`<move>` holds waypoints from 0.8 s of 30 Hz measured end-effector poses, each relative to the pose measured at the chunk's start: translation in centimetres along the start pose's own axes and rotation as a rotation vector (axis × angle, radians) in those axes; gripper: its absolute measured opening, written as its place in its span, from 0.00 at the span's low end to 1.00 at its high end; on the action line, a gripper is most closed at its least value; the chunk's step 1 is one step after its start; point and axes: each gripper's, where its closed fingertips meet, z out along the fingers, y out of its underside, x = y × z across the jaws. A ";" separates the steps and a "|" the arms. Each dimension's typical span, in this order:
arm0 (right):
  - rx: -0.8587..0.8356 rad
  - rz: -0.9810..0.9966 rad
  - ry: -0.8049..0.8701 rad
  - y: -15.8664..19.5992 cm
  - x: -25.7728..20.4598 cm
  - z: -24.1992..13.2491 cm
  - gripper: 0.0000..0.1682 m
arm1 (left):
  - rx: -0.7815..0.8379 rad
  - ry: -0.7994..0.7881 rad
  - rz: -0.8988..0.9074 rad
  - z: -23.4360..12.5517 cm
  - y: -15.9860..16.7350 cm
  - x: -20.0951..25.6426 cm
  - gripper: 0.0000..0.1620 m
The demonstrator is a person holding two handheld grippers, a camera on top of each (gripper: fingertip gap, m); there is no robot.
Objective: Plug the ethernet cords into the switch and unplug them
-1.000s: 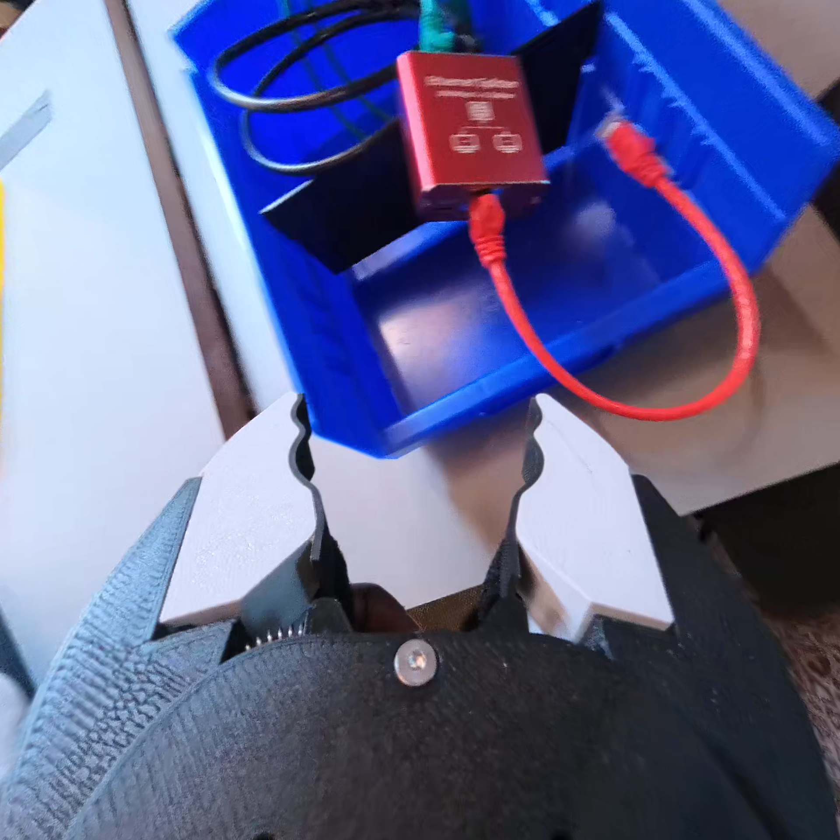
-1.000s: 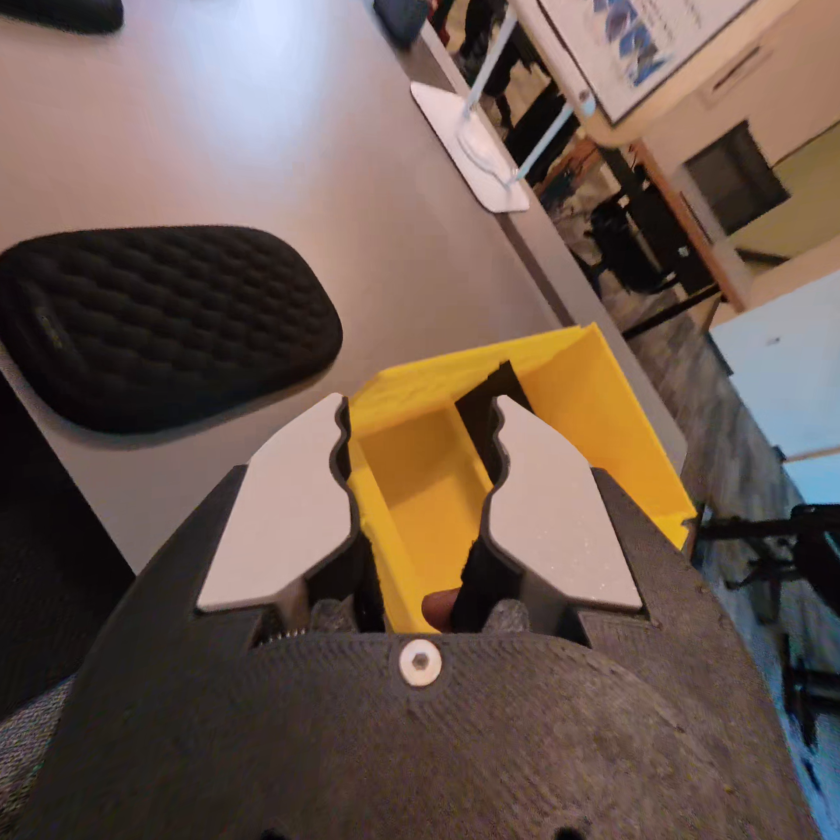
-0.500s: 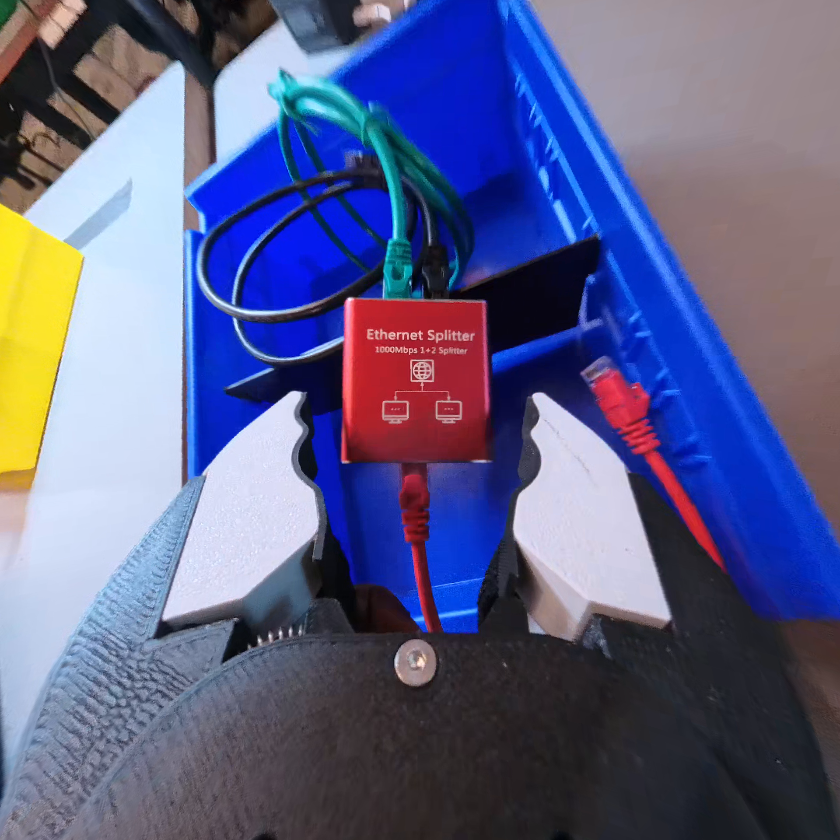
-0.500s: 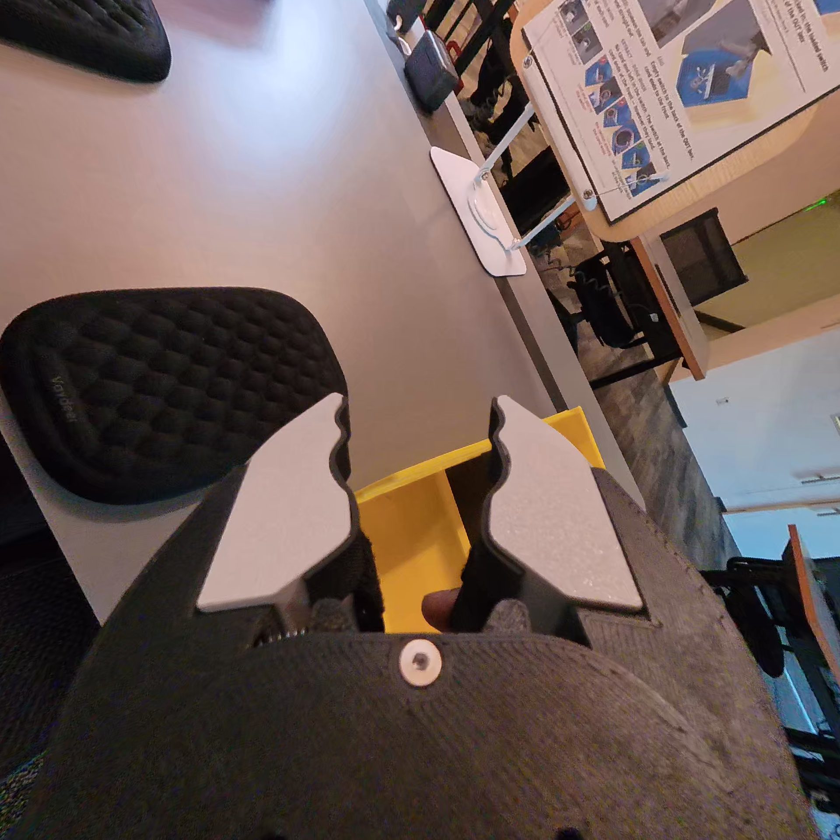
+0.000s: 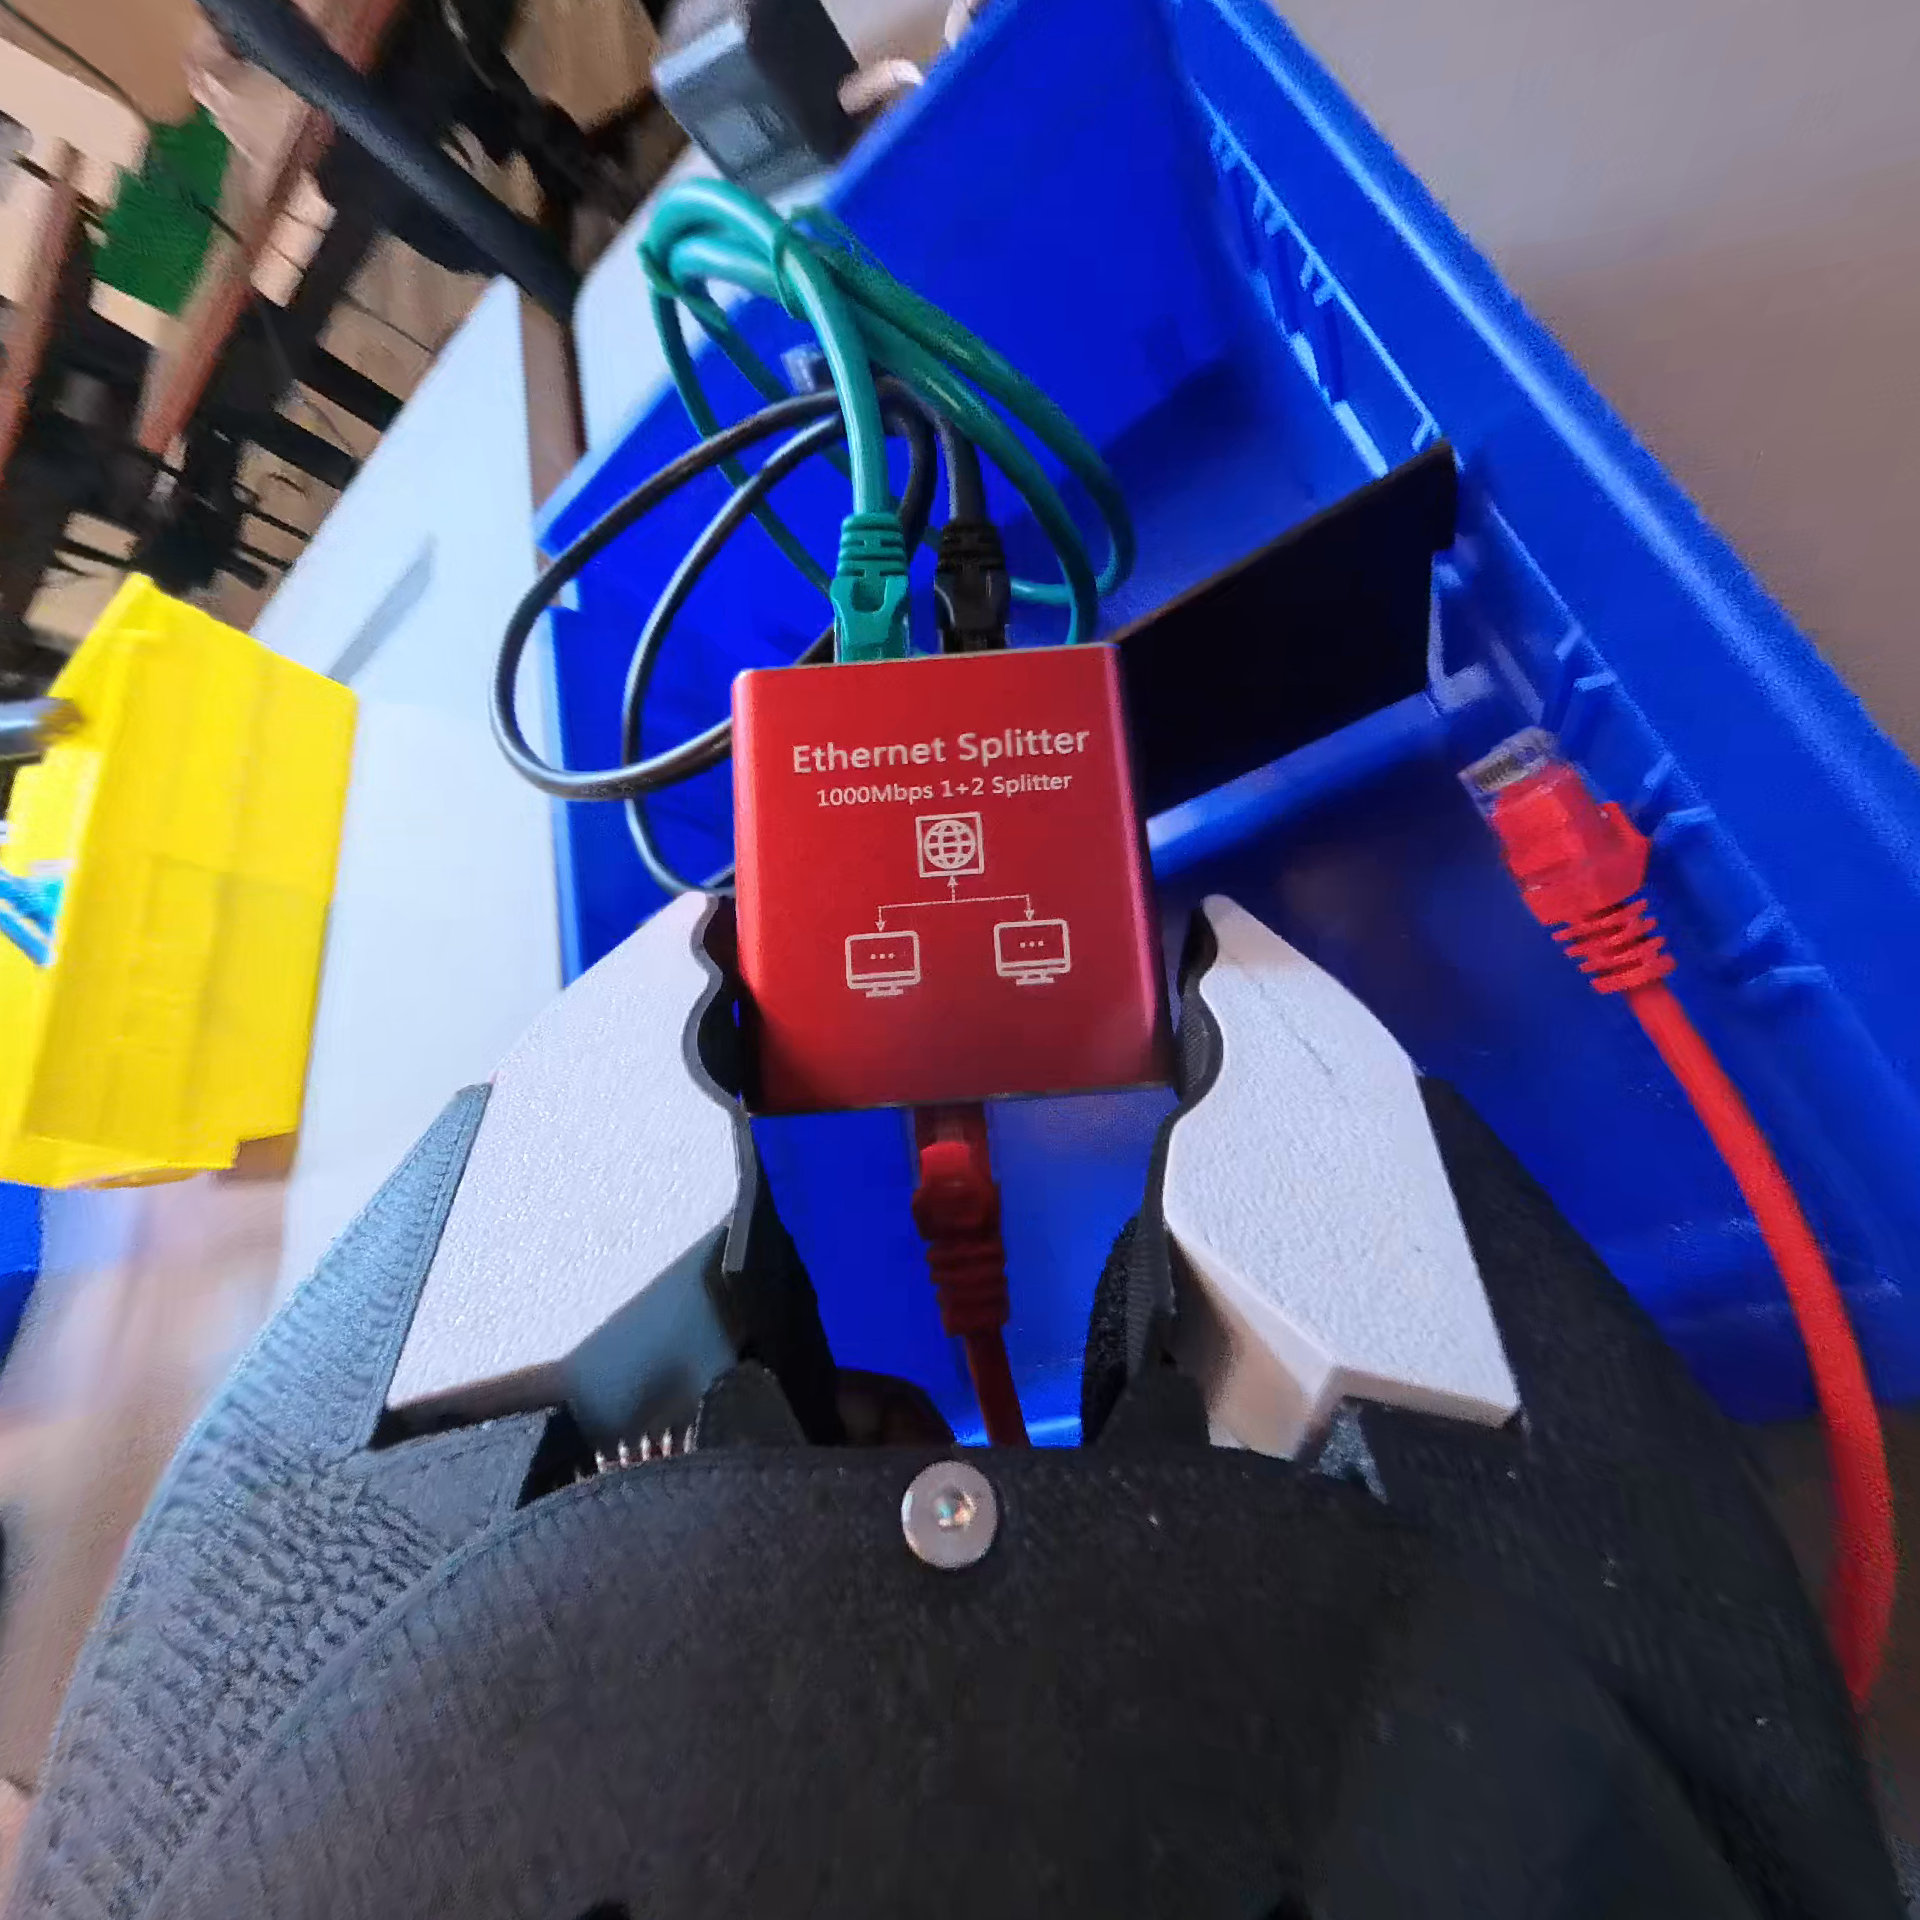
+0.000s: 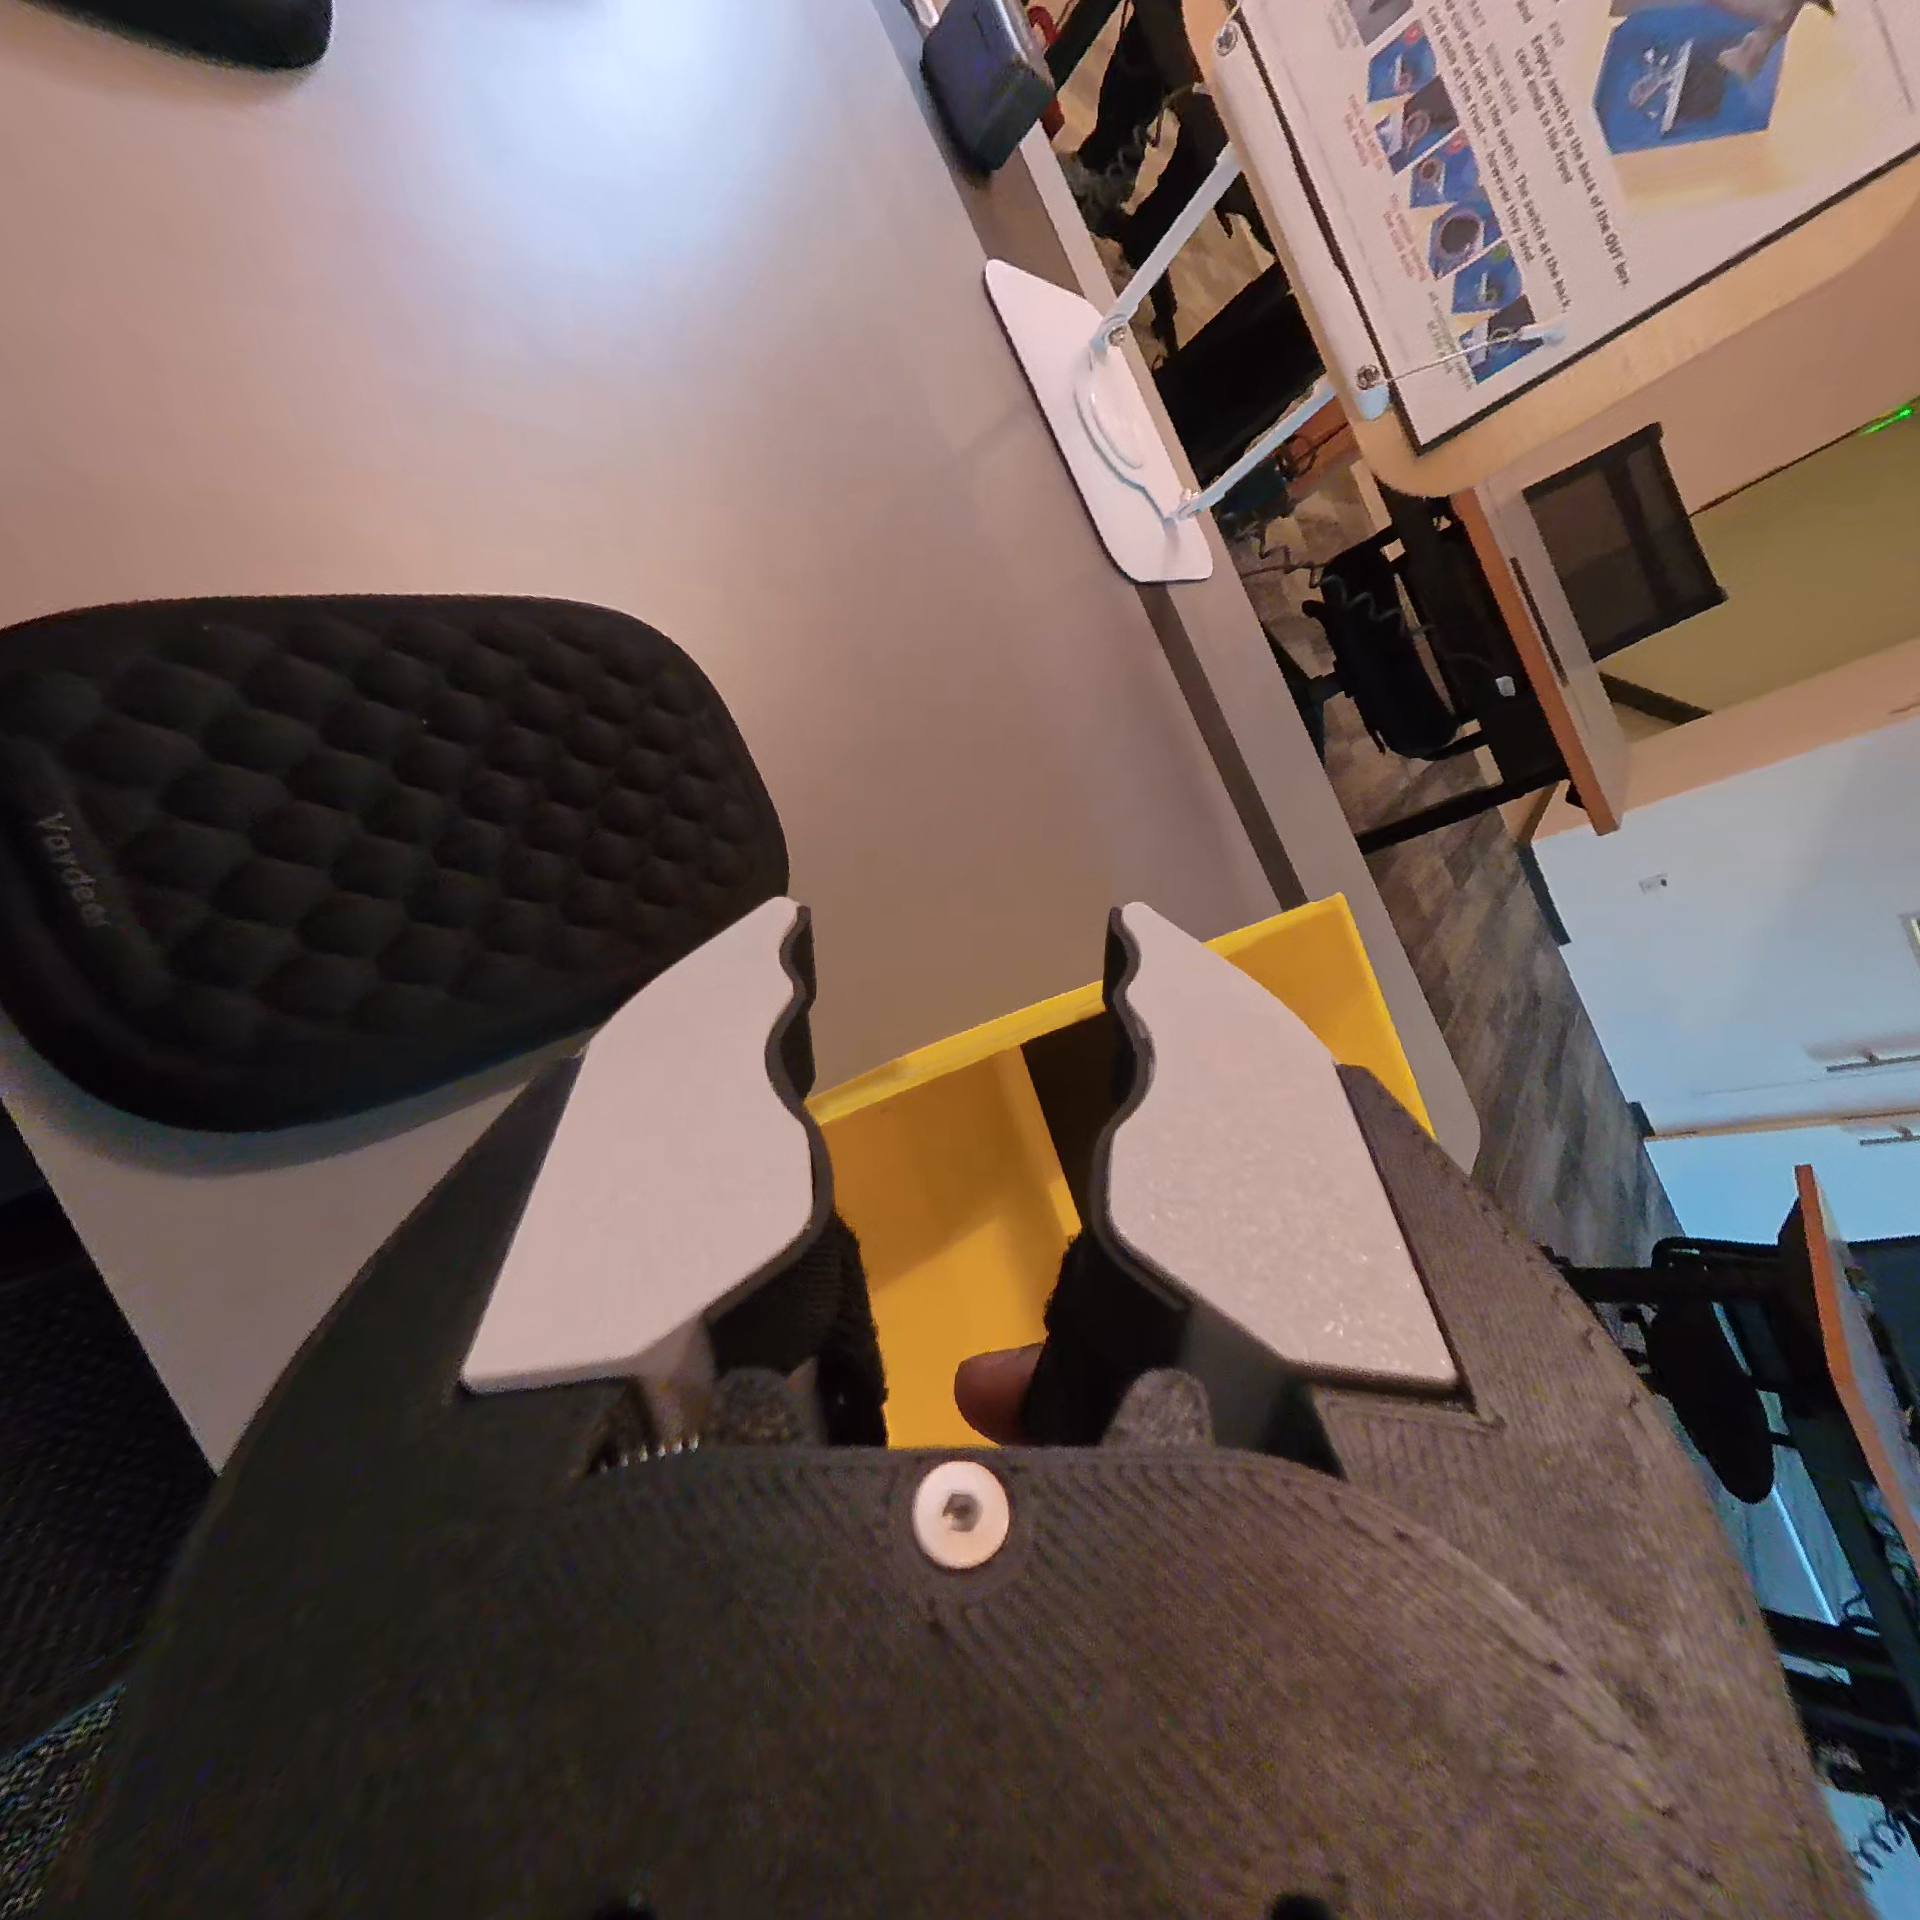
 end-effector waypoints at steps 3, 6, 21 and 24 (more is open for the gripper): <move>0.022 -0.003 -0.007 -0.5 -0.2 0.2 0.32 | 0.079 -0.070 0.014 -1.9 -1.2 -1.4 0.50; 0.030 -0.014 -0.013 -0.9 -0.4 0.3 0.31 | 0.175 -0.131 0.019 -4.3 -3.0 -2.7 0.50; 0.462 0.148 -0.144 -10.7 -2.1 1.2 0.28 | 0.807 -0.246 0.056 -18.2 -17.3 -1.7 0.50; 0.669 0.296 -0.280 -15.2 -3.4 1.6 0.26 | 0.914 -0.137 0.060 -19.3 -19.9 1.4 0.50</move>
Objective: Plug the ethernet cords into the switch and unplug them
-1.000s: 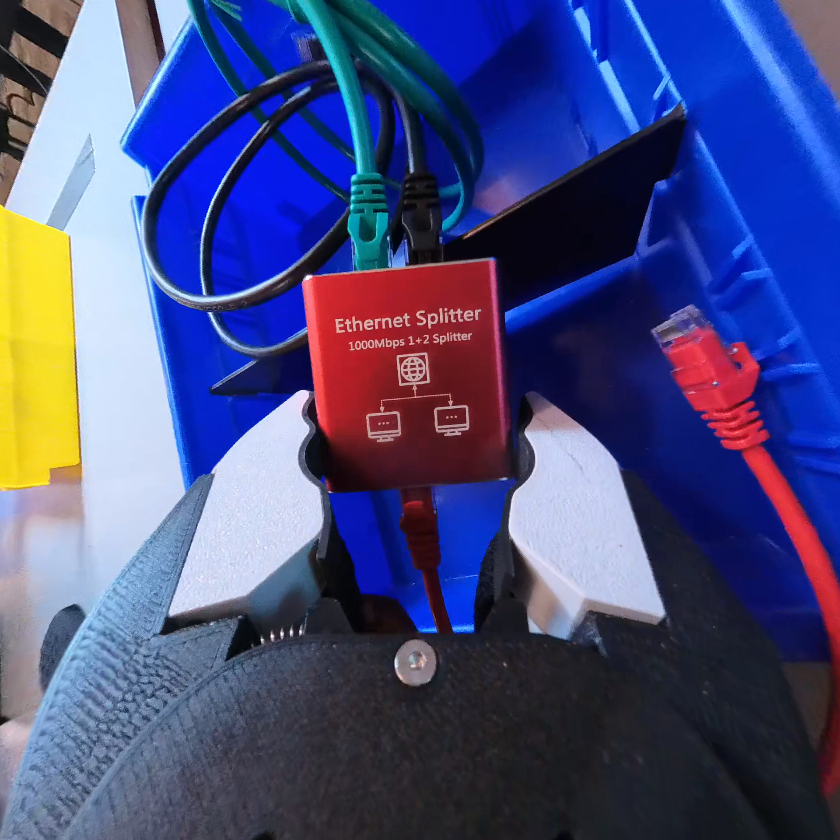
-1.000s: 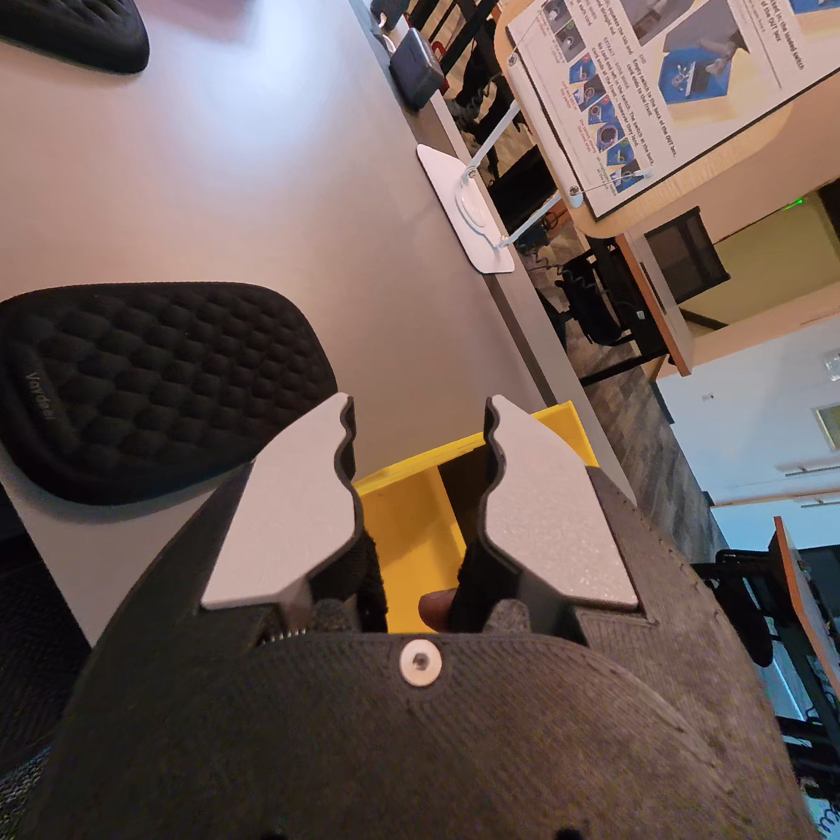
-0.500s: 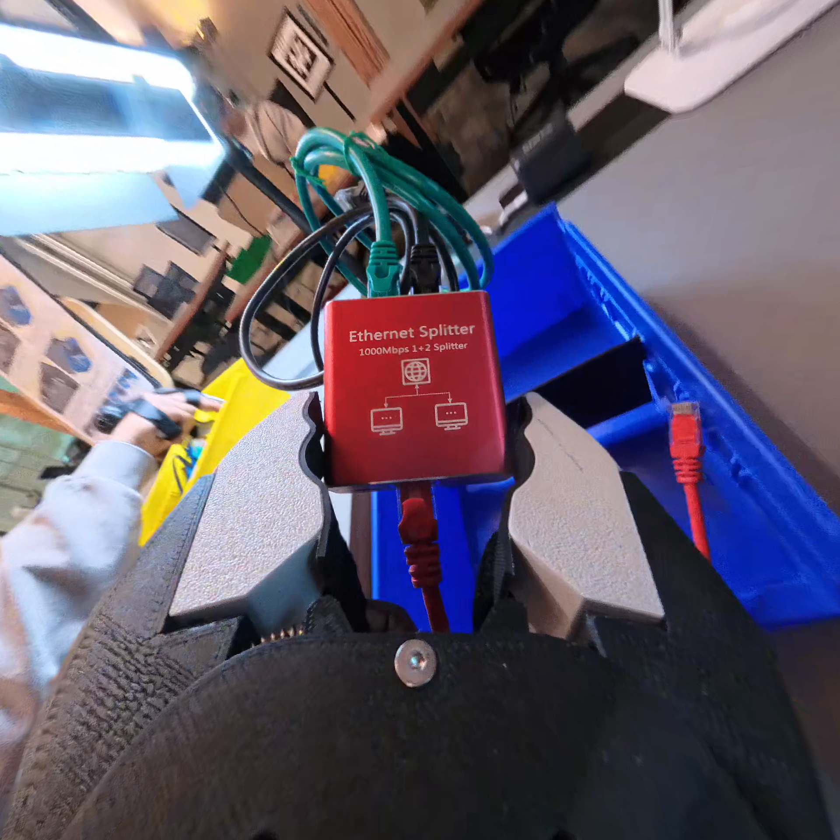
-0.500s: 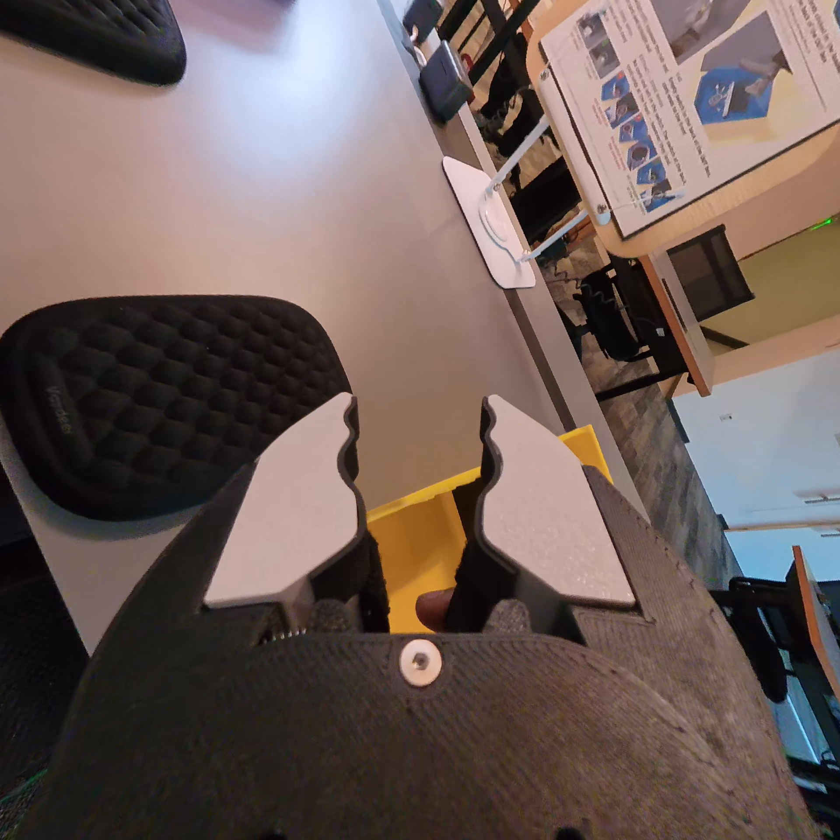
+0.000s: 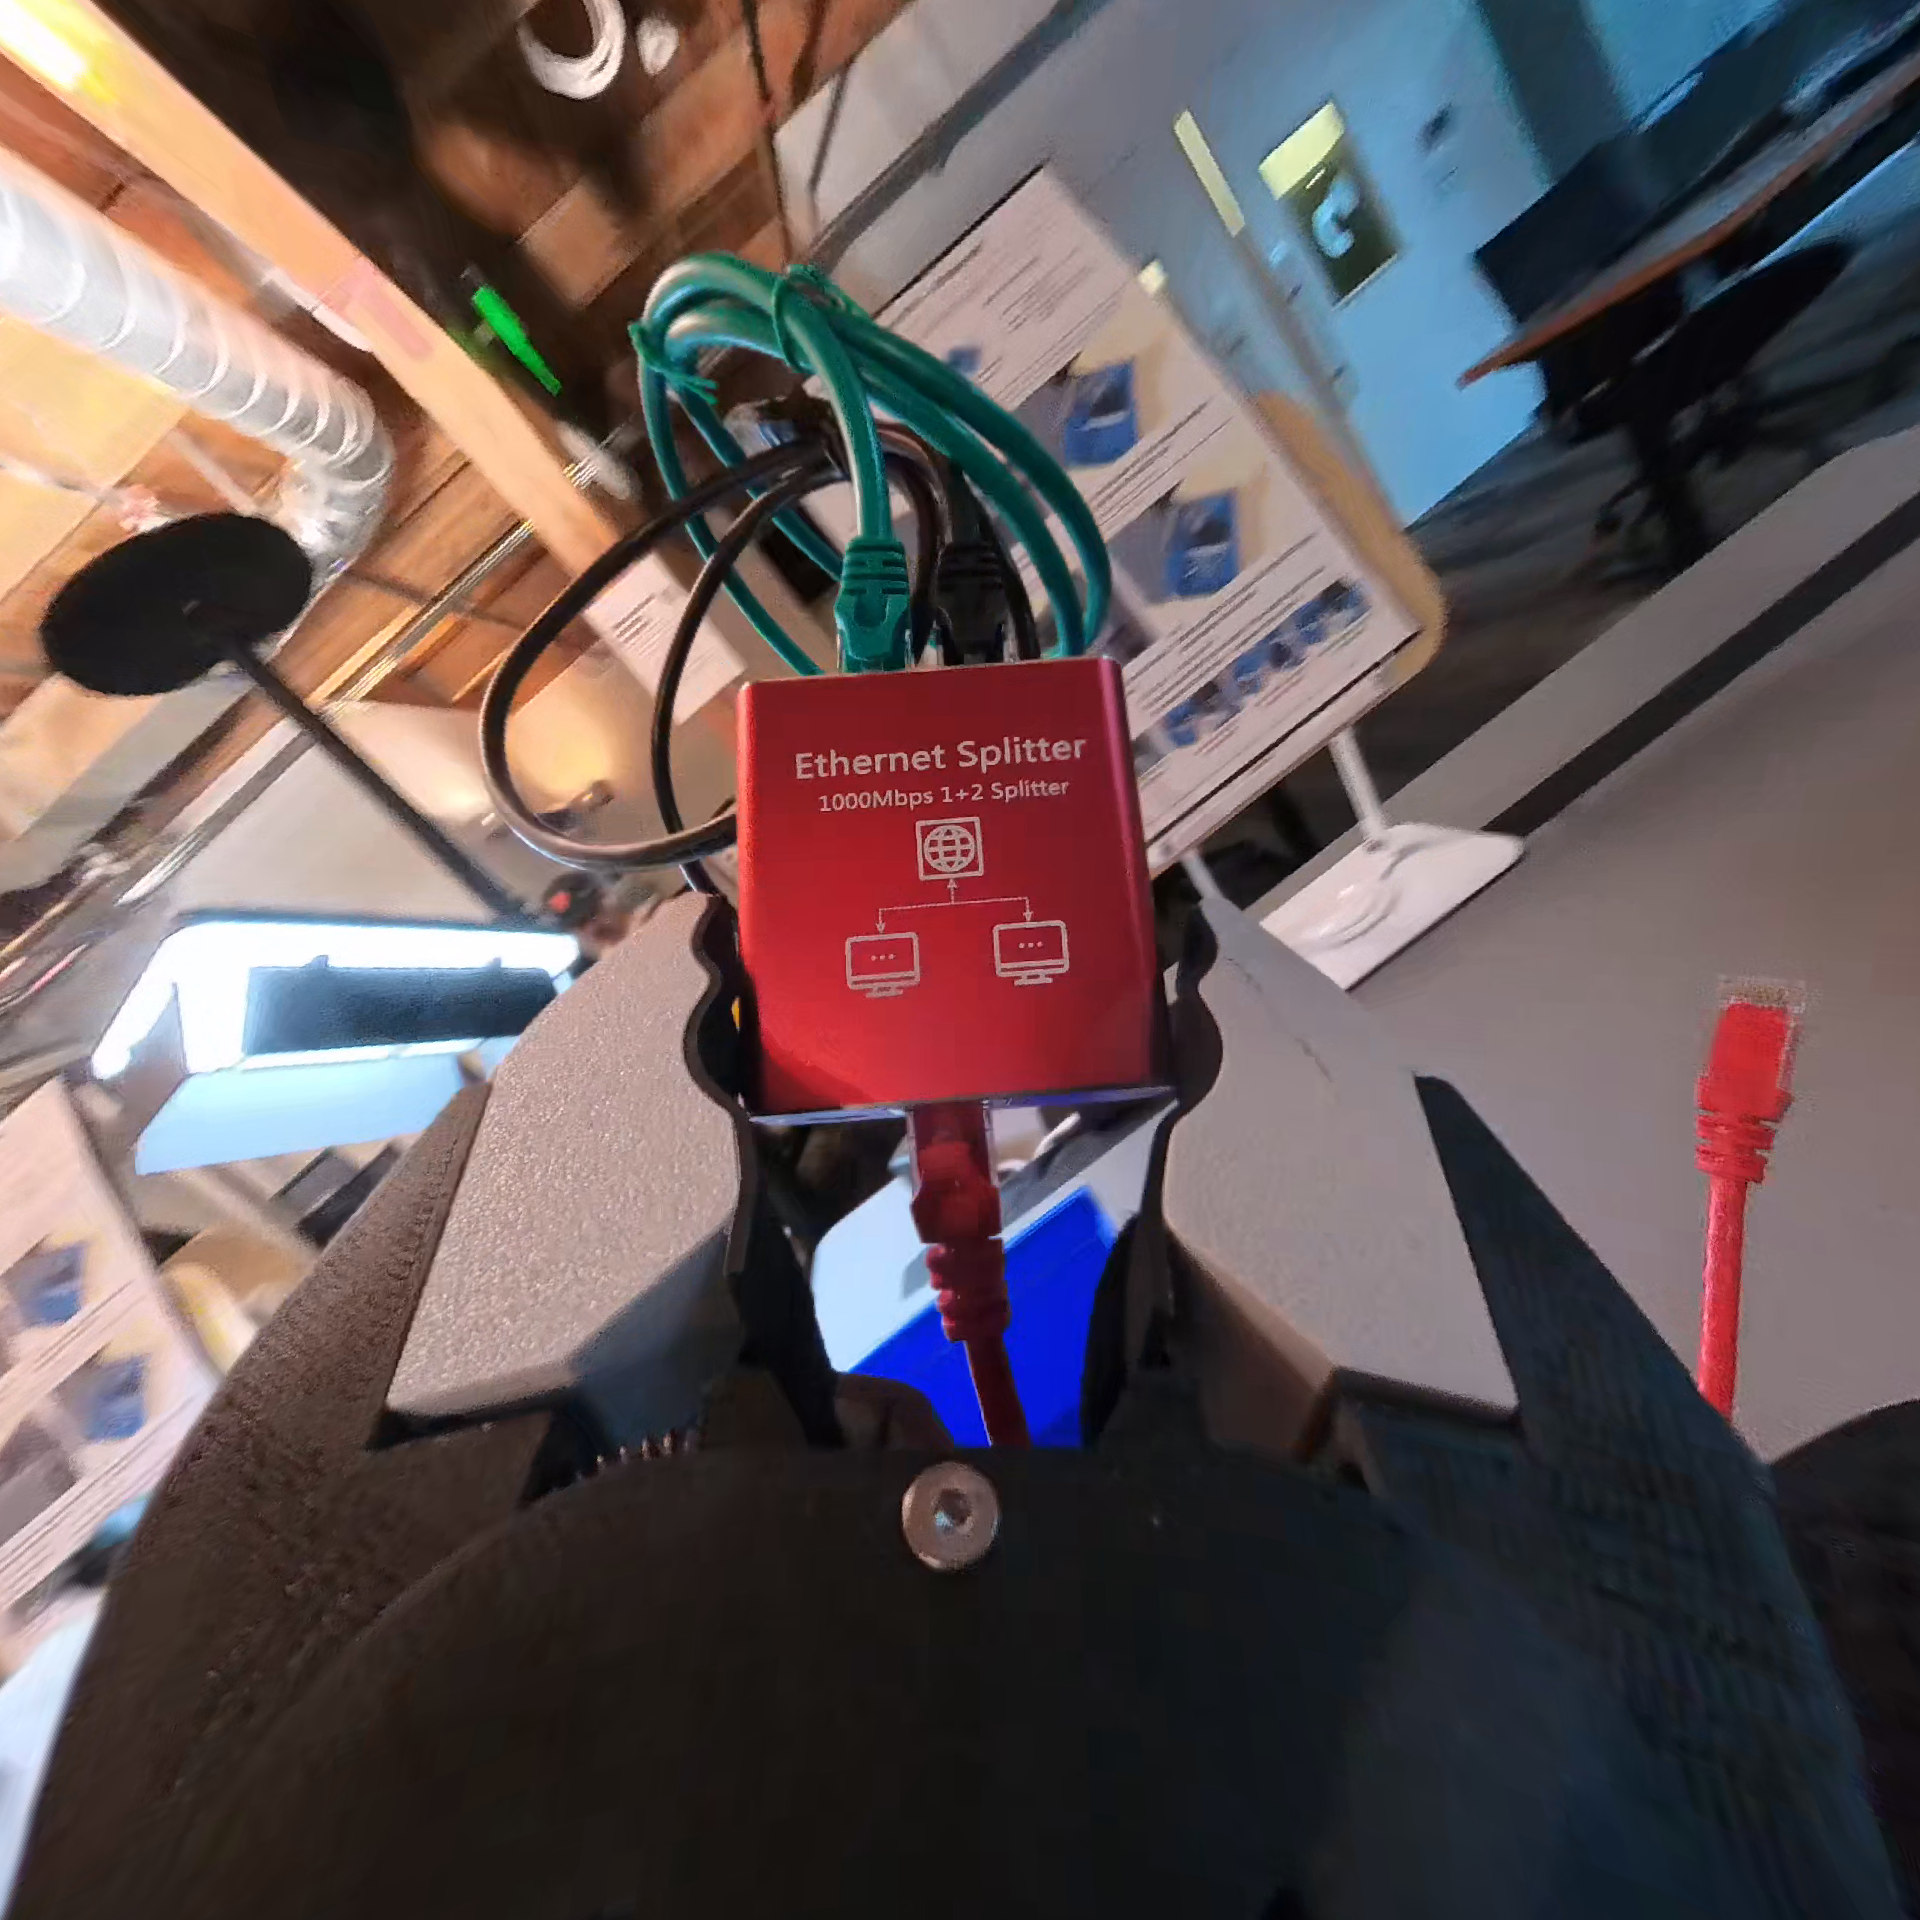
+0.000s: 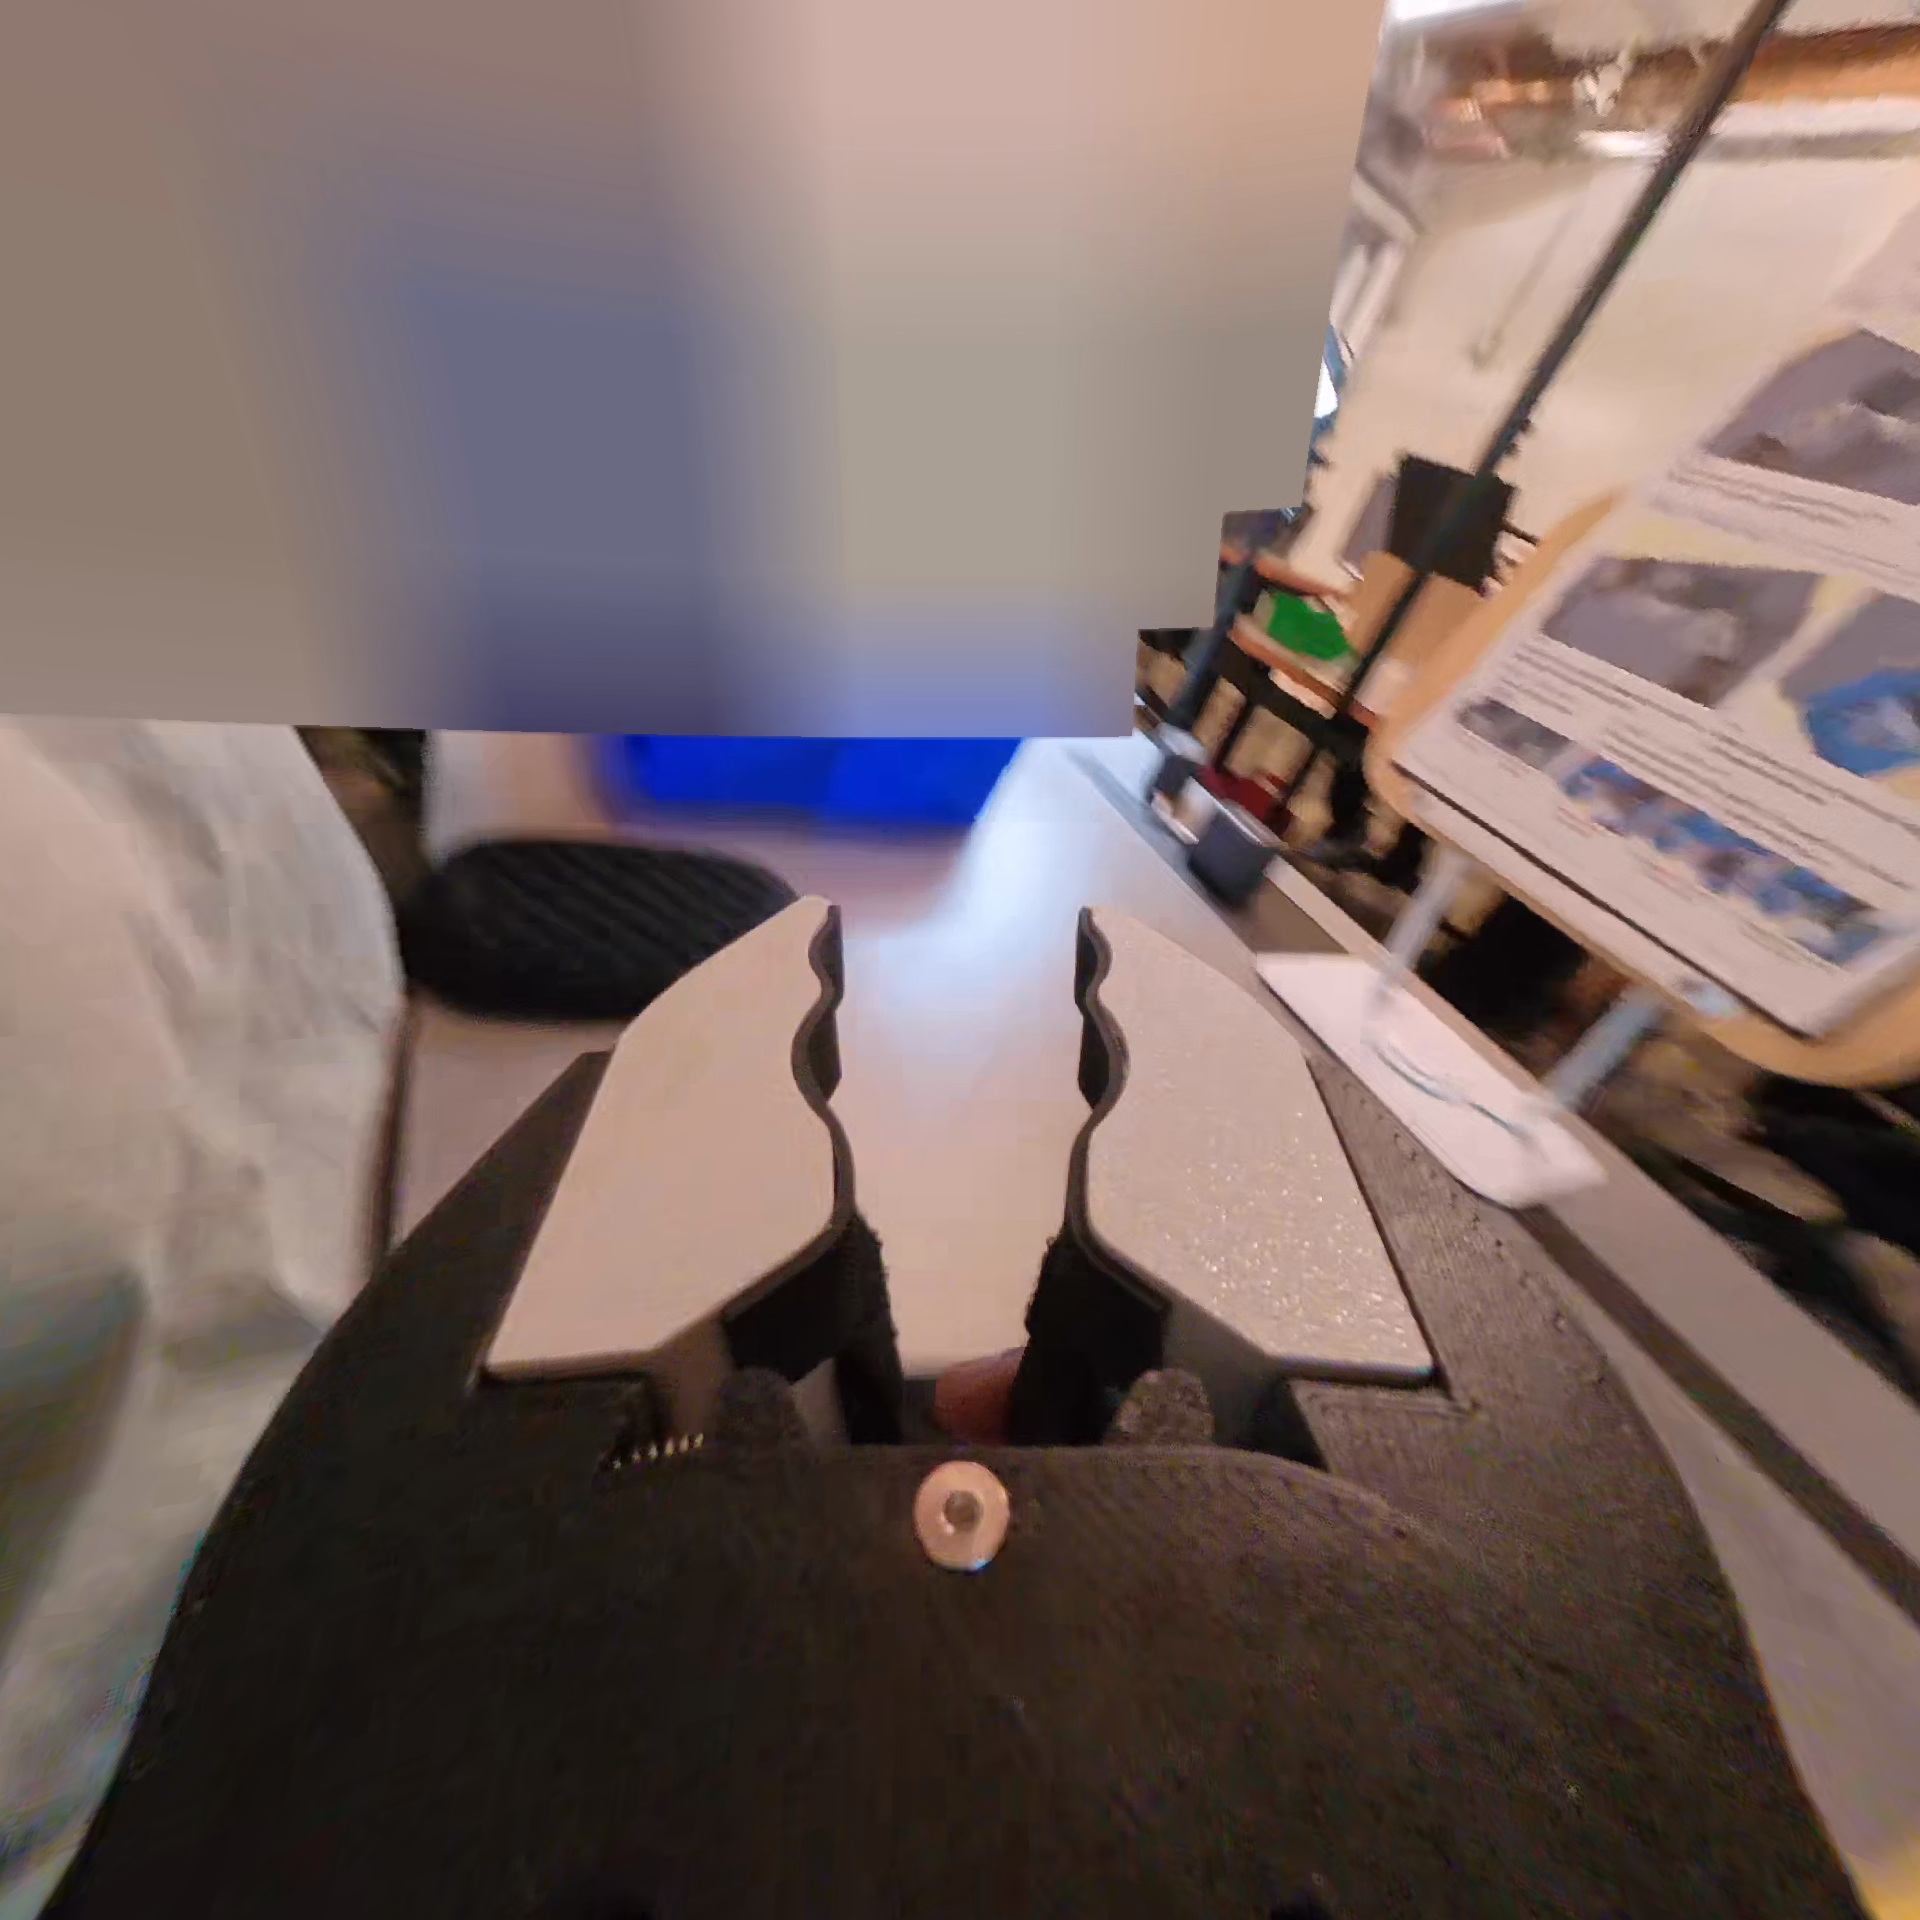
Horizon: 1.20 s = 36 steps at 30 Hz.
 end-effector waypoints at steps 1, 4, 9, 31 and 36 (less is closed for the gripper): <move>0.069 0.063 -0.046 -0.9 -0.7 1.2 0.25 | 0.023 0.034 -0.003 0.4 -0.6 1.3 0.50; 0.229 0.258 -0.161 -3.3 -2.4 4.5 0.25 | 0.075 0.140 -0.001 1.3 -1.8 5.7 0.50; 0.344 0.577 -0.231 -4.6 -2.1 9.0 0.21 | 0.122 0.285 0.017 2.0 -2.2 13.4 0.50; 0.400 0.871 -0.358 -1.0 -0.6 12.5 0.09 | 0.136 0.454 0.034 2.7 0.5 24.6 0.50; 0.393 0.756 -0.400 -1.2 -1.4 11.6 0.09 | 0.117 0.786 -0.187 1.0 0.3 26.0 0.50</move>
